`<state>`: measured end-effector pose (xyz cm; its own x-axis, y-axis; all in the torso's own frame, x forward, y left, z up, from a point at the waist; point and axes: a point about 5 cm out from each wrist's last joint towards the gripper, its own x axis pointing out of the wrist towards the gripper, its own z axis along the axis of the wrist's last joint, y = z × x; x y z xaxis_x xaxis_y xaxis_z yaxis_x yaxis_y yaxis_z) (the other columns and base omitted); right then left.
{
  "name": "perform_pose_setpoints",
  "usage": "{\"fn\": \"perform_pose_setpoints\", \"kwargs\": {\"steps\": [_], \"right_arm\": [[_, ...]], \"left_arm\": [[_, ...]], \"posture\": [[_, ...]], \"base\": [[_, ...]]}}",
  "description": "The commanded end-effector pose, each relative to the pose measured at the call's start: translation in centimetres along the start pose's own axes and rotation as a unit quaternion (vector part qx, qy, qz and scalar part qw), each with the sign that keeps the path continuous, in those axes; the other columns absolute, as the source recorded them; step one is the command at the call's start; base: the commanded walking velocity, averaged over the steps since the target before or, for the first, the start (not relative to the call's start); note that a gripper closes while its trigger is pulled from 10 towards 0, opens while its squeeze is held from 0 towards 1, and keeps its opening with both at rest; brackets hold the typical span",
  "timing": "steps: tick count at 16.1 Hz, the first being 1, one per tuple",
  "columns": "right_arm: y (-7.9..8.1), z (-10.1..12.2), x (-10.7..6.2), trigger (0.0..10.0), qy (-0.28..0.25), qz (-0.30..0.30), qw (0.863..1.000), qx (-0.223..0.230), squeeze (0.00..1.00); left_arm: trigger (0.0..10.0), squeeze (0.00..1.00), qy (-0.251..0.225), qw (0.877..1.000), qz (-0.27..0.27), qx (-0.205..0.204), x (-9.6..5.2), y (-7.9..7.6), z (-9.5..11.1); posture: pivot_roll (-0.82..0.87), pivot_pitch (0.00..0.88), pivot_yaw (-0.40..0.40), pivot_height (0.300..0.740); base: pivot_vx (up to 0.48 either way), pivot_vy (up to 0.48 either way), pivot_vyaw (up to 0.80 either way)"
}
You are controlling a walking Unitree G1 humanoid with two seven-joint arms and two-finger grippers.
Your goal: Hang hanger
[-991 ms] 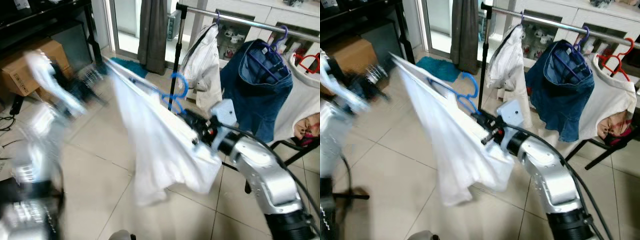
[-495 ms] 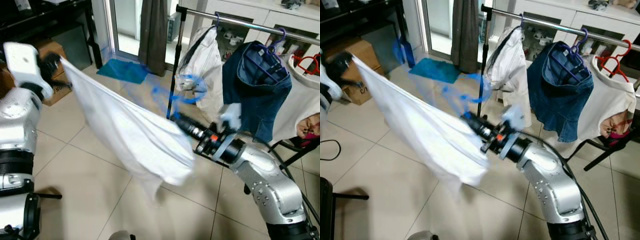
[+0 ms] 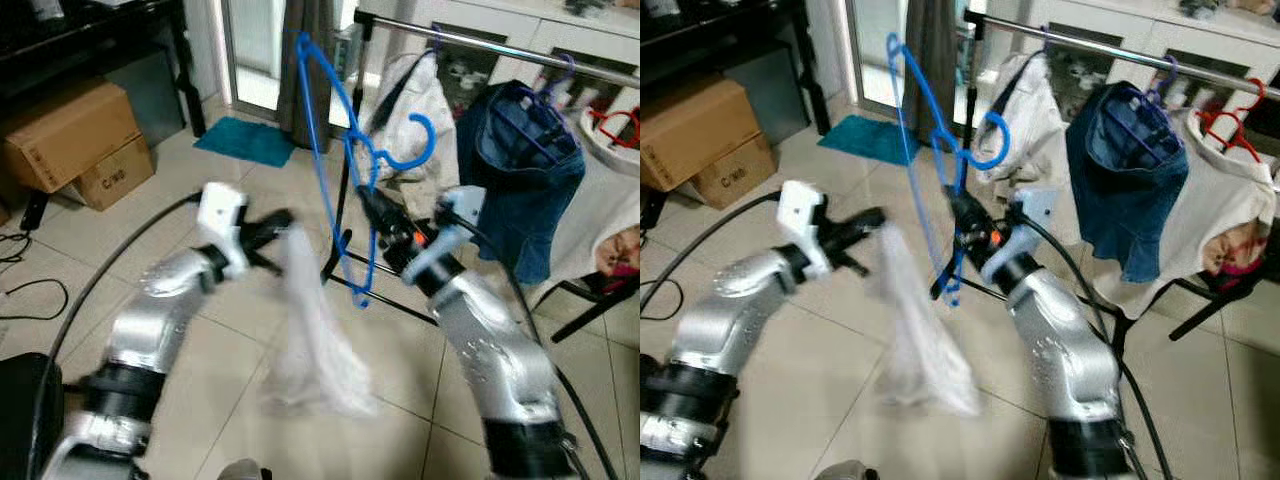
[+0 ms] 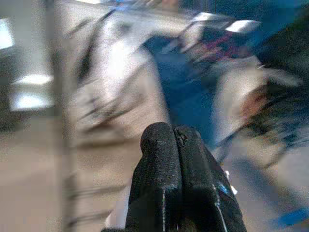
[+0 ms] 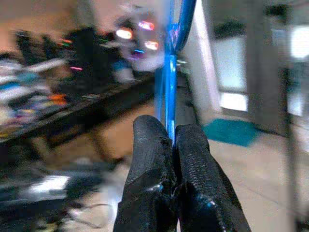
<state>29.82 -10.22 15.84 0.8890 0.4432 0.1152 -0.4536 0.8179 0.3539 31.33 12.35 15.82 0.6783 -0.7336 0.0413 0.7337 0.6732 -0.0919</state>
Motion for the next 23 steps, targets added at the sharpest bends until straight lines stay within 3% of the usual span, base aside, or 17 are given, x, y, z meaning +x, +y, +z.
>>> {"fn": "perform_pose_setpoints", "kwargs": {"steps": [1,2,3,4,5,6,7,8,10,12,14,16,17,20,21,22,23], "right_arm": [[-1.0,-0.1,0.4,0.0,-0.01,-0.043,0.999,-0.009,0.0],[-1.8,-0.2,0.6,0.0,-0.014,-0.072,0.997,-0.009,0.0],[-2.6,-0.3,0.4,2.9,-0.012,-0.102,0.994,-0.03,0.0],[-3.7,-0.8,-0.1,10.0,0.015,-0.136,0.989,-0.06,0.0],[-4.2,-1.1,-0.8,10.0,0.034,-0.135,0.987,-0.08,0.0],[-4.8,-1.7,-1.9,10.0,0.059,-0.146,0.984,-0.087,0.0],[-5.0,-1.9,-2.5,10.0,0.067,-0.153,0.982,-0.091,0.0],[-5.0,-2.3,-3.5,10.0,0.073,-0.166,0.979,-0.089,0.0],[-5.2,-2.3,-5.0,10.0,0.06,-0.205,0.974,-0.08,0.0],[-5.1,-1.9,-5.6,10.0,0.05,-0.231,0.969,-0.076,0.0],[-4.9,-0.8,-6.4,10.0,0.033,-0.244,0.966,-0.083,0.0],[-5.2,0.0,-6.9,10.0,0.02,-0.258,0.962,-0.089,0.0],[-5.3,0.4,-7.1,10.0,0.016,-0.263,0.96,-0.095,0.0],[-5.3,0.7,-8.3,10.0,0.02,-0.286,0.952,-0.111,0.0],[-5.3,0.7,-8.4,10.0,0.023,-0.284,0.952,-0.111,0.0],[-5.5,0.6,-8.6,10.0,0.029,-0.286,0.951,-0.111,0.0],[-5.7,0.7,-8.7,10.0,0.028,-0.292,0.949,-0.117,0.0]], "left_arm": [[0.0,0.0,-0.039,0.998,-0.044,0.001,0.6,-1.5,1.9],[0.0,0.0,-0.036,0.999,-0.031,0.002,-0.1,-1.6,1.7],[0.0,0.0,-0.03,1.0,0.005,0.002,-1.6,-1.0,1.4],[0.0,0.0,-0.025,0.999,0.044,0.002,-3.1,-0.4,1.2],[0.0,0.0,-0.017,0.996,0.091,-0.003,-4.7,0.2,0.9],[7.3,0.0,-0.006,0.99,0.144,-0.003,-6.0,0.8,0.2],[10.0,0.0,0.005,0.984,0.176,0.001,-6.6,1.2,-0.2],[10.0,0.0,0.05,0.96,0.275,0.004,-7.9,2.7,-1.1],[10.0,0.0,0.012,0.965,0.261,-0.013,-6.9,1.2,-1.2],[10.0,0.0,0.017,0.962,0.271,-0.007,-6.5,0.8,-1.6],[10.0,0.0,0.009,0.954,0.29,-0.081,-5.7,0.8,-2.2],[10.0,0.0,0.024,0.954,0.295,-0.052,-4.9,0.8,-2.4],[10.0,0.0,0.011,0.954,0.299,-0.022,-4.3,1.0,-2.1],[10.0,0.0,-0.084,0.932,0.349,-0.041,-4.0,1.5,-0.9],[10.0,0.0,-0.08,0.932,0.351,-0.049,-4.1,1.5,-0.8],[10.0,0.0,-0.035,0.93,0.365,-0.006,-4.4,1.8,-1.3],[10.0,0.0,0.025,0.941,0.336,0.009,-4.7,1.6,-1.9]], "posture": [[-0.03,0.0,-0.008,0.74],[-0.02,0.0,-0.011,0.74],[-0.02,0.01,-0.013,0.74],[-0.03,0.021,-0.014,0.74],[-0.03,0.032,-0.015,0.74],[-0.03,0.05,-0.032,0.74],[-0.04,0.051,-0.036,0.74],[-0.04,0.05,-0.042,0.74],[-0.06,0.039,-0.04,0.74],[-0.09,0.039,-0.044,0.74],[-0.13,0.046,-0.024,0.74],[-0.16,0.054,-0.003,0.74],[-0.18,0.066,0.008,0.74],[-0.17,0.068,0.015,0.74],[-0.17,0.068,0.013,0.74],[-0.16,0.066,0.009,0.74],[-0.16,0.068,0.01,0.74]], "base": [[0.0,0.0,0.0],[0.0,0.0,0.0],[0.0,0.0,0.0],[0.0,0.0,0.0],[0.0,0.0,0.0],[0.0,0.0,0.0],[0.0,0.0,-0.59],[0.0,0.0,-0.8],[0.0,0.0,-0.8],[0.0,0.0,-0.8],[0.0,0.0,-0.8],[0.0,0.0,-0.8],[0.0,0.0,-0.8],[0.0,0.0,-0.8],[0.0,0.0,-0.8],[0.0,0.0,-0.8],[0.0,0.0,-0.8]]}}
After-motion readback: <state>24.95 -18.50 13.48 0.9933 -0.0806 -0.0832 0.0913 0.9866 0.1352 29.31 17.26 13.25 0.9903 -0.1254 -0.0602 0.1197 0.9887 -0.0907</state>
